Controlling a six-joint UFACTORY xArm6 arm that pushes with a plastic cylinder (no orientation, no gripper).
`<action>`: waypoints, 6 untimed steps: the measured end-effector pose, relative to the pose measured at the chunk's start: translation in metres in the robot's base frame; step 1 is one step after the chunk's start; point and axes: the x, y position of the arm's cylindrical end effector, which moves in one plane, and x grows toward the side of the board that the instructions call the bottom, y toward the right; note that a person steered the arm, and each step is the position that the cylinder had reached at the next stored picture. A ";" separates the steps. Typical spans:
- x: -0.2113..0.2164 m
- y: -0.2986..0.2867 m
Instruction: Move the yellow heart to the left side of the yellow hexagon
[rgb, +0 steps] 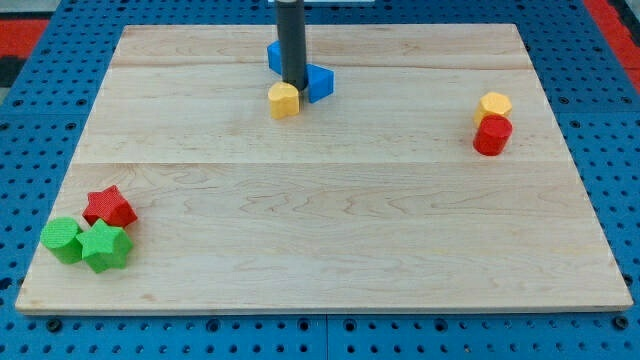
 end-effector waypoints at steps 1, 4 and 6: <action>0.016 0.008; 0.088 0.091; 0.106 0.062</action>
